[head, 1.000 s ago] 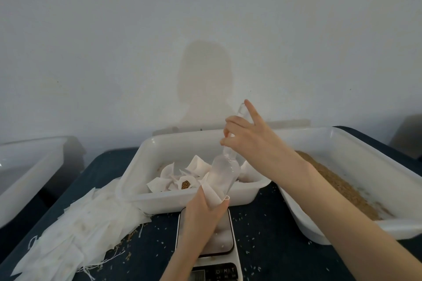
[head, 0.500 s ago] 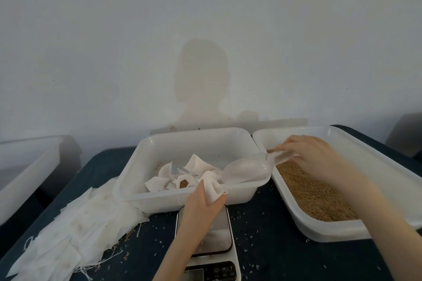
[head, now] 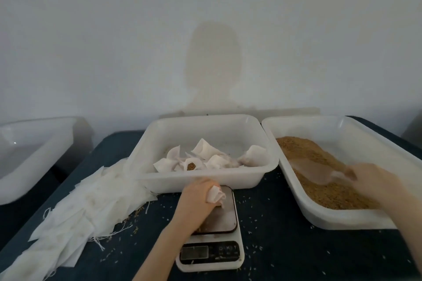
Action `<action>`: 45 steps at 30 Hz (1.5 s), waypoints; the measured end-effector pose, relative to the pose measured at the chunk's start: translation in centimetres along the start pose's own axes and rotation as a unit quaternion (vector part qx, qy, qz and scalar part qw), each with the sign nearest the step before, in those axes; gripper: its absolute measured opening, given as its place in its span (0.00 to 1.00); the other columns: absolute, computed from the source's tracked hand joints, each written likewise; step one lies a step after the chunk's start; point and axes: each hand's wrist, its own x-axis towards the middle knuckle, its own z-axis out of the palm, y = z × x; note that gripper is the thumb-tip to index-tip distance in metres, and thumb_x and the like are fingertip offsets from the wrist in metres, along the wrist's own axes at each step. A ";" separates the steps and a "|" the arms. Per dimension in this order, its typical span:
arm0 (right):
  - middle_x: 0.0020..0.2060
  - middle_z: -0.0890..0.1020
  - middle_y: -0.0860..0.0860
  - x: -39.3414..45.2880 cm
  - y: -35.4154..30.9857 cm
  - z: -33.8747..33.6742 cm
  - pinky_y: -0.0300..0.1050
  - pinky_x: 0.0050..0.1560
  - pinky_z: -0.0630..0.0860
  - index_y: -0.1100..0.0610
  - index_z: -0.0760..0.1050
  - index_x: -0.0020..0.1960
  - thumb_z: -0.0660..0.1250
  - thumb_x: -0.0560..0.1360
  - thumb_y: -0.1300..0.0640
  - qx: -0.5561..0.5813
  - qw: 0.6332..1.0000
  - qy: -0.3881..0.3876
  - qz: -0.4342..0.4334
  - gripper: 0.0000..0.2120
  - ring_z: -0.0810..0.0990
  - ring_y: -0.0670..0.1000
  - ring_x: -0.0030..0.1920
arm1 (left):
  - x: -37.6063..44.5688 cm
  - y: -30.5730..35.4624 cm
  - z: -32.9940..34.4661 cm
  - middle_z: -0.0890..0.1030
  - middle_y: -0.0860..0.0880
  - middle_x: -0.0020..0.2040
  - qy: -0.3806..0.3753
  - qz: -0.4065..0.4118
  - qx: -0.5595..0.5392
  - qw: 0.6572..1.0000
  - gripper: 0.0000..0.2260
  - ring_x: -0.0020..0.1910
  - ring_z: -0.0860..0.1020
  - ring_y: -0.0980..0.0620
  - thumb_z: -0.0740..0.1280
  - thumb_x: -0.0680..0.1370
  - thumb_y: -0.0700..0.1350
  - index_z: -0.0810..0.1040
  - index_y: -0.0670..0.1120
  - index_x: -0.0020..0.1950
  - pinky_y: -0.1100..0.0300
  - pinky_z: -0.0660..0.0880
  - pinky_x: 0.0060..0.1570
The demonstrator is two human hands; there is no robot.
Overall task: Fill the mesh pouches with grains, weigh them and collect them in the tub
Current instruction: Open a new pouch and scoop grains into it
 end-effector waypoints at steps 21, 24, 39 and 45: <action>0.34 0.78 0.37 -7.7 -18.6 1.7 0.32 0.37 0.75 0.41 0.78 0.44 0.64 0.77 0.46 0.222 0.947 0.054 -0.224 0.05 0.77 0.36 0.35 | -5.9 -7.1 -2.9 0.68 0.69 0.65 -0.069 -0.020 -0.240 0.968 0.34 0.65 0.65 0.70 0.76 0.65 0.58 0.66 0.65 0.67 0.66 0.64 0.64; 0.33 0.76 0.35 -8.2 -19.8 2.8 0.29 0.36 0.71 0.42 0.79 0.45 0.64 0.77 0.47 0.242 0.942 0.044 -0.229 0.05 0.76 0.36 0.35 | -6.3 -8.1 -3.0 0.71 0.69 0.63 -0.077 -0.033 -0.269 0.959 0.33 0.65 0.67 0.68 0.76 0.63 0.57 0.68 0.64 0.66 0.64 0.66 0.66; 0.33 0.68 0.40 -12.6 -26.9 1.9 0.34 0.33 0.61 0.43 0.64 0.43 0.60 0.70 0.30 0.195 0.905 0.047 -0.376 0.17 0.69 0.42 0.37 | -6.5 -9.0 -2.8 0.77 0.66 0.58 -0.027 -0.052 -0.312 0.948 0.20 0.60 0.73 0.66 0.74 0.71 0.49 0.74 0.60 0.60 0.67 0.71 0.58; 0.44 0.78 0.45 -12.4 -27.8 1.7 0.42 0.42 0.73 0.50 0.73 0.50 0.57 0.79 0.49 0.153 0.922 0.073 -0.349 0.08 0.78 0.49 0.44 | -6.8 -9.1 -3.1 0.78 0.66 0.57 -0.005 -0.063 -0.327 0.943 0.19 0.59 0.75 0.64 0.71 0.74 0.41 0.74 0.59 0.60 0.62 0.73 0.61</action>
